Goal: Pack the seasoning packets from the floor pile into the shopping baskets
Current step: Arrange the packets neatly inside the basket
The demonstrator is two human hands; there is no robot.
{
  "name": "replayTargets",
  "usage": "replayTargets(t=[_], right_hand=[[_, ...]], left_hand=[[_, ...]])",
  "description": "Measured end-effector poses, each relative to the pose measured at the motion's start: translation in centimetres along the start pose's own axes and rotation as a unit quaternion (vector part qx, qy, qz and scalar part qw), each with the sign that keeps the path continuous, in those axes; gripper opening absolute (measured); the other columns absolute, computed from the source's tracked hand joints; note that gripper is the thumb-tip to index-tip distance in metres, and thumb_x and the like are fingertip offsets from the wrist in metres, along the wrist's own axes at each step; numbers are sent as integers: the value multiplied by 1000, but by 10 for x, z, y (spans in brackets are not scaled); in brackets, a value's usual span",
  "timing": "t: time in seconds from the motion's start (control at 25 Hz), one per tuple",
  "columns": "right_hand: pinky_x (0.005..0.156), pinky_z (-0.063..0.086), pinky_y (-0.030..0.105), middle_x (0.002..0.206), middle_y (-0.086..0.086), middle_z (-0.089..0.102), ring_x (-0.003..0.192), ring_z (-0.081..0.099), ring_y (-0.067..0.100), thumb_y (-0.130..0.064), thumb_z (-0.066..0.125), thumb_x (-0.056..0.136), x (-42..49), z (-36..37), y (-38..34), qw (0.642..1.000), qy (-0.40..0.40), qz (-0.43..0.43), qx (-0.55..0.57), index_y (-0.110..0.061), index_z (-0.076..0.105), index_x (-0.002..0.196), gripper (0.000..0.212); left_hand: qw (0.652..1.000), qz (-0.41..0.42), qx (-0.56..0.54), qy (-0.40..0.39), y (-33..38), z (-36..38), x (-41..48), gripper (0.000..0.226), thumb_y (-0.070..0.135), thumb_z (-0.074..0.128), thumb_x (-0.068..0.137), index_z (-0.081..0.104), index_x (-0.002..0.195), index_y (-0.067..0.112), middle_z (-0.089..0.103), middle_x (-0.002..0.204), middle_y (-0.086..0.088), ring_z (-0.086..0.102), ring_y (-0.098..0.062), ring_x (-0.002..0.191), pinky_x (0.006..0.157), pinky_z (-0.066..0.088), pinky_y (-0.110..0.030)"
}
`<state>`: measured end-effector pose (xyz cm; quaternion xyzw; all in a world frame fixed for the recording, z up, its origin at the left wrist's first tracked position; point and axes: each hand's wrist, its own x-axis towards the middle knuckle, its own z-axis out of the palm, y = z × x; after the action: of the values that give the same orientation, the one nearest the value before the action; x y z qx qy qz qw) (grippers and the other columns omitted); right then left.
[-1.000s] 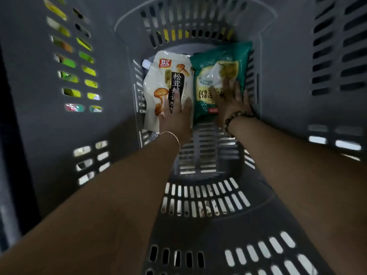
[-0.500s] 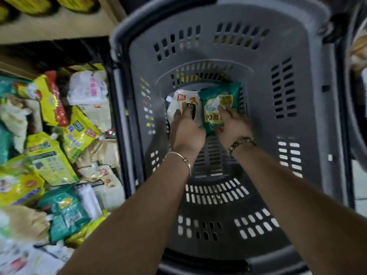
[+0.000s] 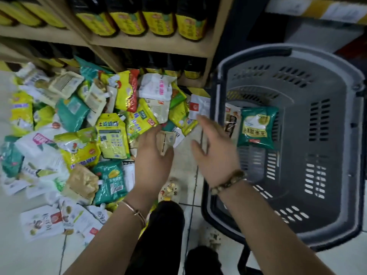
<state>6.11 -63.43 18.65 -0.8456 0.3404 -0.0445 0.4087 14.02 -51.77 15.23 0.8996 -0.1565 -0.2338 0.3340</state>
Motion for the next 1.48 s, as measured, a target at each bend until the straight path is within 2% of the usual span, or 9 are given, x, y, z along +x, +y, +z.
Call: replayTargets(t=[0.12, 0.36, 0.52, 0.72, 0.96, 1.12, 1.28, 1.36, 1.48], right_hand=[[94, 42, 32, 135, 6, 51, 121, 50, 24, -16, 57, 85, 2, 72, -25, 998, -44, -12, 34, -17, 47, 135, 51], [95, 41, 34, 133, 5, 53, 121, 49, 26, -17, 52, 89, 20, 212, 47, 954, -96, 277, 64, -22, 48, 133, 44], [84, 45, 37, 125, 7, 57, 114, 53, 30, -25, 54, 90, 54, 265, 127, 971, -118, 163, -130, -24, 52, 124, 35], [87, 45, 42, 125, 15, 53, 112, 51, 37, -22, 54, 88, 144, 280, 221, 963, 82, 218, -139, -17, 51, 125, 37], [109, 25, 50, 154, 13, 8, 138, 19, 36, -19, 38, 95, 181, 287, 287, 929, -10, 219, -297, -24, 6, 149, 63], [104, 32, 48, 139, 17, 35, 126, 37, 36, -12, 33, 96, 195, 279, 285, 919, 57, 163, -355, -21, 36, 140, 45], [94, 42, 43, 110, 27, 59, 107, 54, 38, -10, 37, 96, 186, 280, 261, 933, 253, 202, -156, -4, 55, 115, 27], [84, 42, 38, 110, 27, 58, 103, 55, 36, -21, 36, 99, 177, 289, 232, 895, 363, 258, 14, -1, 54, 111, 29], [69, 42, 28, 98, 20, 61, 92, 61, 27, -20, 36, 100, 164, 292, 184, 834, 467, 191, 224, 6, 52, 104, 30]], left_hand=[[996, -79, -4, 37, -61, -12, 4, 55, 10, 65, 85, 45, 136, 12, 48, 137, -5, 45, -23, 124, 93, 35, -23], [987, -152, -23, 45, -166, 19, 10, 54, 11, 65, 86, 46, 136, 14, 50, 134, -6, 50, -22, 112, 84, 38, -25], [990, -123, -69, 27, -205, 75, 42, 53, 8, 64, 84, 49, 134, 14, 53, 132, -7, 53, -24, 116, 92, 43, -27], [995, 0, -99, 22, -219, 138, 105, 49, 9, 65, 81, 55, 128, 15, 56, 128, -6, 53, -22, 114, 86, 38, -21], [990, 37, -134, 35, -248, 167, 131, 48, 11, 62, 82, 54, 129, 21, 57, 127, 1, 53, -16, 113, 86, 35, -17], [987, 18, -157, 18, -257, 172, 128, 48, 10, 58, 85, 52, 131, 22, 58, 126, -1, 55, -18, 113, 93, 43, -29], [970, -29, -238, 42, -264, 161, 125, 39, 7, 56, 88, 55, 124, 20, 59, 114, 8, 58, -14, 107, 84, 43, -23], [954, -61, -288, 52, -268, 154, 123, 35, 8, 56, 89, 56, 123, 18, 59, 113, 8, 59, -13, 105, 86, 45, -26], [938, -61, -336, 61, -271, 141, 120, 34, 3, 56, 90, 55, 121, 16, 60, 117, 2, 59, -12, 104, 88, 46, -23]])
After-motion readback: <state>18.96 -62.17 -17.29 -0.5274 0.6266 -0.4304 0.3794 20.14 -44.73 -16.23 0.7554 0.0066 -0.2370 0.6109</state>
